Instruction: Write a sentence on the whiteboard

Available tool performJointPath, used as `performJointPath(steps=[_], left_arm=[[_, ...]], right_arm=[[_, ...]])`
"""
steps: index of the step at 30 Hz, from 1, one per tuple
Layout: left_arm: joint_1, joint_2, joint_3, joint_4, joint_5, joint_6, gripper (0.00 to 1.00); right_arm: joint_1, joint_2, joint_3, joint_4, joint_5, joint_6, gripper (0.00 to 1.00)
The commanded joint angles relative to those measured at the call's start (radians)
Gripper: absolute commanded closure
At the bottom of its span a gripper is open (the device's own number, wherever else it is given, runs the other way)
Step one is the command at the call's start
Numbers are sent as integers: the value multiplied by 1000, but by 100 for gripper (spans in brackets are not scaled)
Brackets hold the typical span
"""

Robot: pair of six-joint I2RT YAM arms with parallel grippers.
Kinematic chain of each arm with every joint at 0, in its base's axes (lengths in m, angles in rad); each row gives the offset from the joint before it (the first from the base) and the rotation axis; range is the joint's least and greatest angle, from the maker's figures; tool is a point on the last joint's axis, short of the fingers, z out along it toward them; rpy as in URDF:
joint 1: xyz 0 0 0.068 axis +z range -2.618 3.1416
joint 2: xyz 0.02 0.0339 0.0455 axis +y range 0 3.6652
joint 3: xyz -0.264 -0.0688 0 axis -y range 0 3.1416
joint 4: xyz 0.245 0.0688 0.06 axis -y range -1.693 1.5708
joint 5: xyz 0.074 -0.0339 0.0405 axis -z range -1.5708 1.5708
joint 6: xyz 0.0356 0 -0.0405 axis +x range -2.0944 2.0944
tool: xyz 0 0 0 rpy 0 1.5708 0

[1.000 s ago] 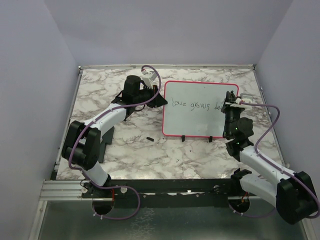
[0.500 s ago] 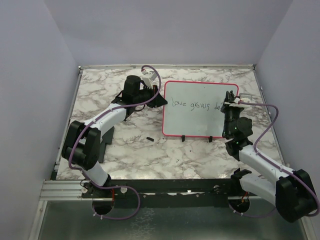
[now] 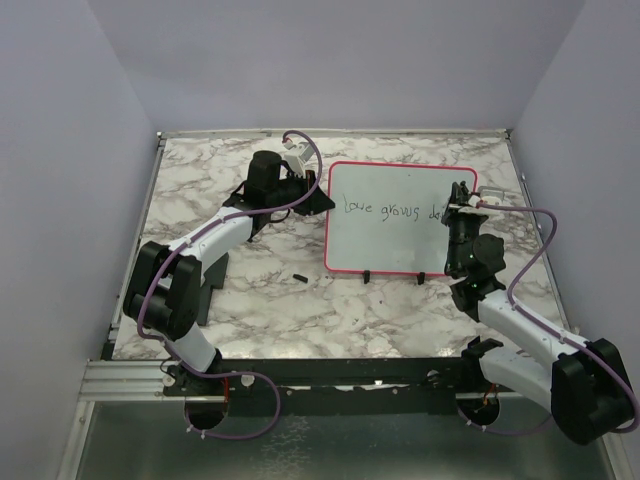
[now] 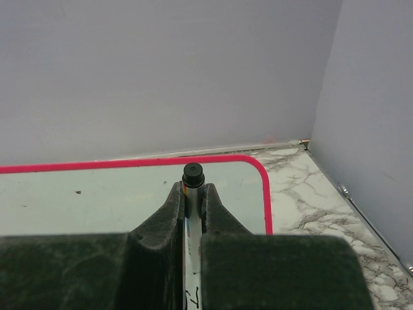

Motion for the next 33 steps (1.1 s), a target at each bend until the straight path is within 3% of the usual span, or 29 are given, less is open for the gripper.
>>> performJointPath(steps=[1, 17, 33], left_arm=[[5, -48, -7, 10, -32, 17, 100], [12, -44, 0, -2, -51, 2, 100], [12, -46, -3, -3, -46, 8, 100]], right_arm=[[-5, 10, 19, 15, 6, 6, 99], [-5, -237, -20, -162, 18, 89, 99], [-57, -222, -5, -122, 32, 55, 99]])
